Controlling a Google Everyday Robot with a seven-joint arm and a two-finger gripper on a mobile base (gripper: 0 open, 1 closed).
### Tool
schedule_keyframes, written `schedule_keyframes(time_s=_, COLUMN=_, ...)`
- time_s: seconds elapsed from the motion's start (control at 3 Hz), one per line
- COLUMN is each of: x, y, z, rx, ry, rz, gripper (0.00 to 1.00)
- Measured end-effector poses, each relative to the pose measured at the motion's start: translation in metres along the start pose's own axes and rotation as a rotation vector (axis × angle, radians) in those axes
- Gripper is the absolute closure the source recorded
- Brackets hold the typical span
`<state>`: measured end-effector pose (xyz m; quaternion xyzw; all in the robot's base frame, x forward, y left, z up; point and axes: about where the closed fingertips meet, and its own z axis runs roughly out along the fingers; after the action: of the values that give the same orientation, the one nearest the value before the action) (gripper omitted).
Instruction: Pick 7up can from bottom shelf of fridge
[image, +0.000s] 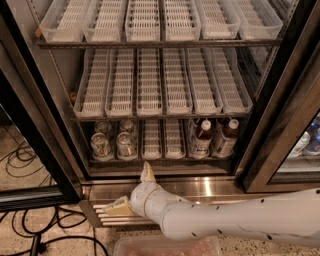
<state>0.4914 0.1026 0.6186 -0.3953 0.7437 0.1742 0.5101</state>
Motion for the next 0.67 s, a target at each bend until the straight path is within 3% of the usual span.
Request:
schedule_keyframes(time_s=0.33, x=-0.025, y=-0.022, z=0.015, rx=0.108, ry=-0.095, rz=0.006, gripper=0.00)
schedule_keyframes(time_s=0.67, x=-0.030, y=-0.033, z=0.013, rx=0.148, ry=-0.116, rz=0.008, gripper=0.00)
